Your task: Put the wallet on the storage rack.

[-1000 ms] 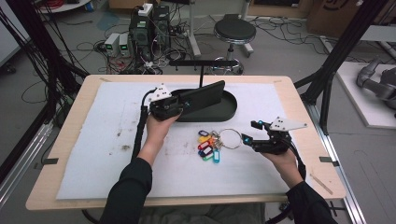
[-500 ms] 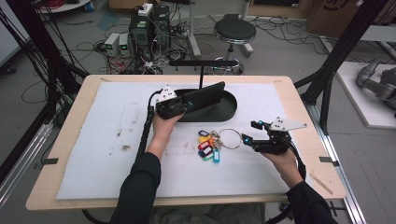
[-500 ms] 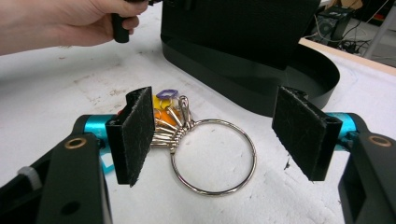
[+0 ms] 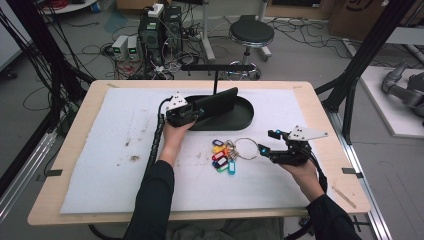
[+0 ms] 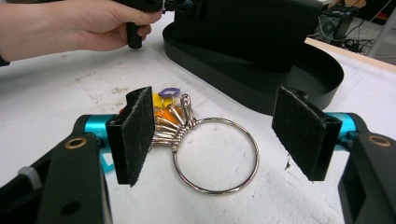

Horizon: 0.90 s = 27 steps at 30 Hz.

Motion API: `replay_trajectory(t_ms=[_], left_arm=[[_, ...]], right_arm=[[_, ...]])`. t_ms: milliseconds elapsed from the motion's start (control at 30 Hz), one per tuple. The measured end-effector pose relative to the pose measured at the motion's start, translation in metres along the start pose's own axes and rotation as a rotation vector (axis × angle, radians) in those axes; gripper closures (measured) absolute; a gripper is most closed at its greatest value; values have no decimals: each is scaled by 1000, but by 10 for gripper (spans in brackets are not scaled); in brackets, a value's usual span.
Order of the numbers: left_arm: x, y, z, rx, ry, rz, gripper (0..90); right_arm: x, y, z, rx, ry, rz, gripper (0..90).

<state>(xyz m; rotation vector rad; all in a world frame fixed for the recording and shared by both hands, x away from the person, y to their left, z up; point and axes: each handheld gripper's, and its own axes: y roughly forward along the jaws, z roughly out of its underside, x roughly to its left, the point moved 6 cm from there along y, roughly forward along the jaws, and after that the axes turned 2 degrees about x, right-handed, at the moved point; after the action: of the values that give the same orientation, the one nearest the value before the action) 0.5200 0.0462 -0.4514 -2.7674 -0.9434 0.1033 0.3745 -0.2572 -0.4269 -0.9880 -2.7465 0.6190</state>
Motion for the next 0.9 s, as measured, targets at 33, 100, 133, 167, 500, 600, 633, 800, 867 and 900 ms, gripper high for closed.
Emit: replay_trajectory(t_ms=[33,100,133,167,500,600,633,800,867,900], left_arm=[[1,0,1,2,-5,-3,732],[4,-2,3,15,-2,-9,730],[5,-2,5,23,-3,-11,725],[7,-3,6,31,-5,-18,722],[15,-9,12,120,-20,-88,619],[20,-14,8,122,-43,-163,497],[21,-17,7,134,-39,-189,477],[24,-30,4,218,-27,-287,309],[22,-38,3,223,-16,-310,298],[20,-41,2,213,-6,-311,298]], right_arm=[[0,0,0,-1,-3,-1,306],[1,0,0,2,-7,-2,306],[1,0,0,3,-7,-2,306],[1,1,0,1,-10,-2,307],[1,0,1,5,1,-5,306],[1,1,1,6,-6,0,307],[0,1,1,7,-5,-1,307],[0,0,2,8,0,-2,307],[-2,-1,3,7,2,3,306],[-2,-1,4,9,8,1,306]])
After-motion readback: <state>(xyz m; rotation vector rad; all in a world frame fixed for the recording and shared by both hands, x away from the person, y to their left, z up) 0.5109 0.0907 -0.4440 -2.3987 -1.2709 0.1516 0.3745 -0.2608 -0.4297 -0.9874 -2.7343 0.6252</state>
